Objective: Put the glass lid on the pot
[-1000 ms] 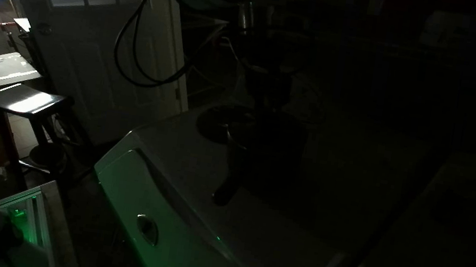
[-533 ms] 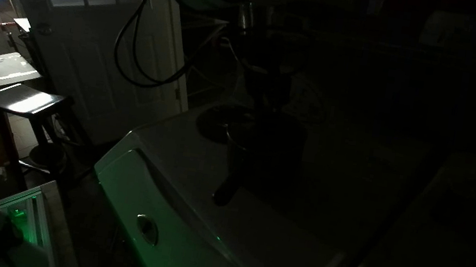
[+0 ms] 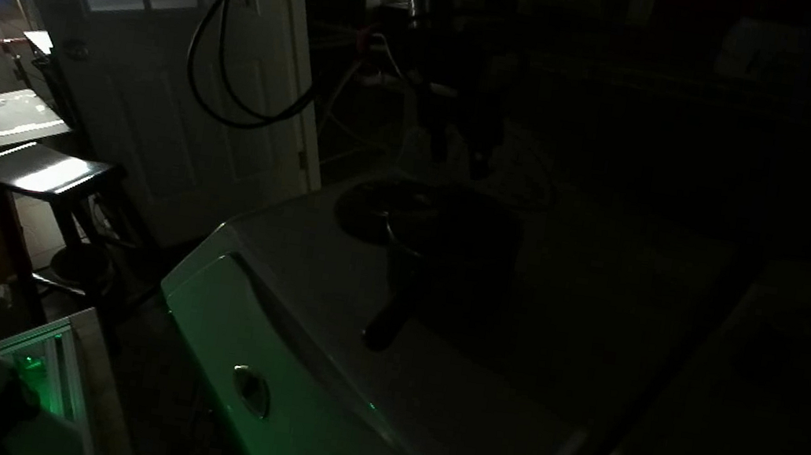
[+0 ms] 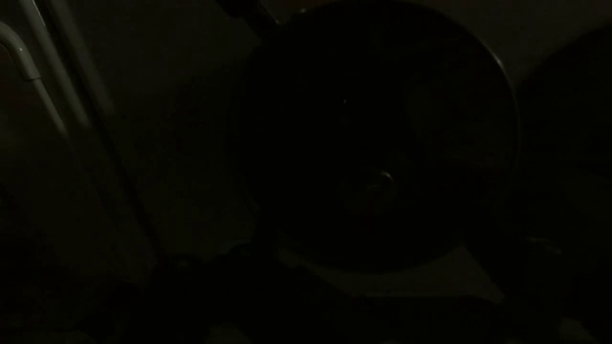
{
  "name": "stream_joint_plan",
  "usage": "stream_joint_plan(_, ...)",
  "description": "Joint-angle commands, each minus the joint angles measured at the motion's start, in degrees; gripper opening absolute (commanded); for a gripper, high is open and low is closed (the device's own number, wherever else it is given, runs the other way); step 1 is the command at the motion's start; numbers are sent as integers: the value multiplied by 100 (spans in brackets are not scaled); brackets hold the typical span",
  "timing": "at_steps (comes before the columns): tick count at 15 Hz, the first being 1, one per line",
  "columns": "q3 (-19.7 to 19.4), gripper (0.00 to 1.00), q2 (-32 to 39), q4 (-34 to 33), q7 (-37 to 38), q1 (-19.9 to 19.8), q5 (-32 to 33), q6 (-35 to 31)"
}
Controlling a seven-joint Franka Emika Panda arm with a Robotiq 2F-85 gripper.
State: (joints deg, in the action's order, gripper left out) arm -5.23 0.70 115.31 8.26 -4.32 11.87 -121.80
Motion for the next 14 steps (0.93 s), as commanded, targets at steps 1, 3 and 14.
stream_joint_plan(1,0,100,-473,174,10,-35,-329,28)
stream_joint_plan(3,-4,100,-643,201,-5,-43,-464,7)
stream_joint_plan(14,37,100,-962,172,37,-62,-490,17)
